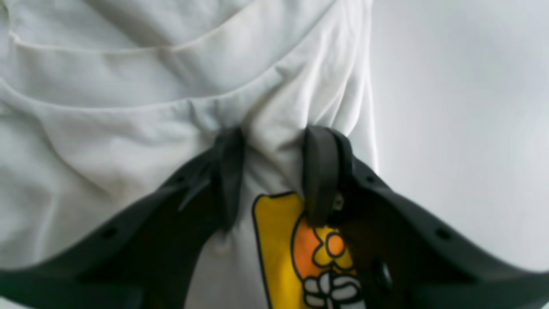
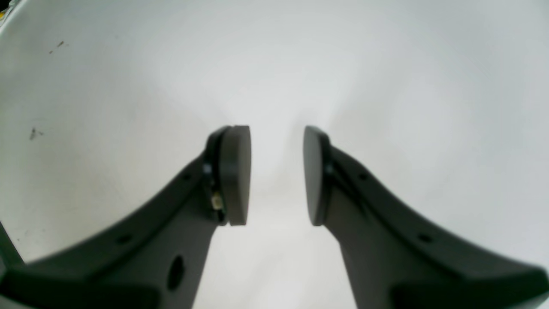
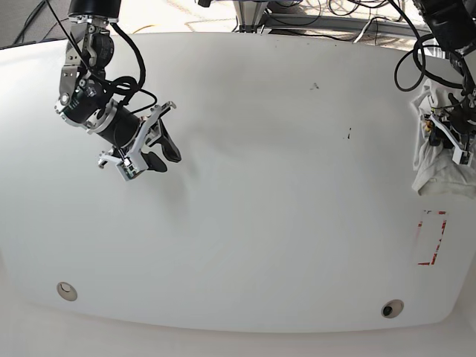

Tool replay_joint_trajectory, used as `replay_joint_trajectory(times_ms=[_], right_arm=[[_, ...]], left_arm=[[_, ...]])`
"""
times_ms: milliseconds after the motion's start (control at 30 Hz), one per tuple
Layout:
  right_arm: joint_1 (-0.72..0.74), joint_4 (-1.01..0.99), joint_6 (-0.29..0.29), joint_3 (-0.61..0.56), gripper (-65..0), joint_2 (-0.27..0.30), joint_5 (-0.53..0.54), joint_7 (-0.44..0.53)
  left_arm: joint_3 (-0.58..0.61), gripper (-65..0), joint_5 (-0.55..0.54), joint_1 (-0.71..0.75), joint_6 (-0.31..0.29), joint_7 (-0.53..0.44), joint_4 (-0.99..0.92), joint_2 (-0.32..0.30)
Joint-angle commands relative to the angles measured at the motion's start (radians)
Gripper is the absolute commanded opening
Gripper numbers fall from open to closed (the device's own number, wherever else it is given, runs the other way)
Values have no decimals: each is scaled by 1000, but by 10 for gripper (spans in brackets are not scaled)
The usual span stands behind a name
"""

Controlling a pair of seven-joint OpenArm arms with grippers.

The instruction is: Layout the t-shirt on the table in an organized manner, then fold the t-shirt properly

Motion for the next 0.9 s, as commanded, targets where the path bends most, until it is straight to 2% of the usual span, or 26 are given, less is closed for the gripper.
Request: replay_joint_trajectory(times_ms=[0,300,467,567,633,733,833,867], right_arm=[[10,20,1,-21,-455,12,22,27],[8,20,1,-32,-455,12,22,27],[22,18,1,-32,-452,12,12,33],[53,12,1,-32,-450,19,0,41],[63,-3,1,-34,-450,19,-44,65],[79,-45,1,-40,-450,11,-186,154],[93,-134,1,-75,-450,-20,-382,328],[93,-160,1,-72,-450,-32,-442,394]], left_arm=[[-39,-433,53,6,9,55,-1,-25],[-99,-433,55,8,0,70,49,-25],[-97,-433,55,3,0,147,170,-16],[-91,-433,55,-11,0,170,249,28],[-67,-433,59,-29,0,170,296,58],[15,-435,64,-44,0,156,382,107],[136,-467,116,-41,10,70,454,162],[171,-482,136,-41,41,33,468,183]])
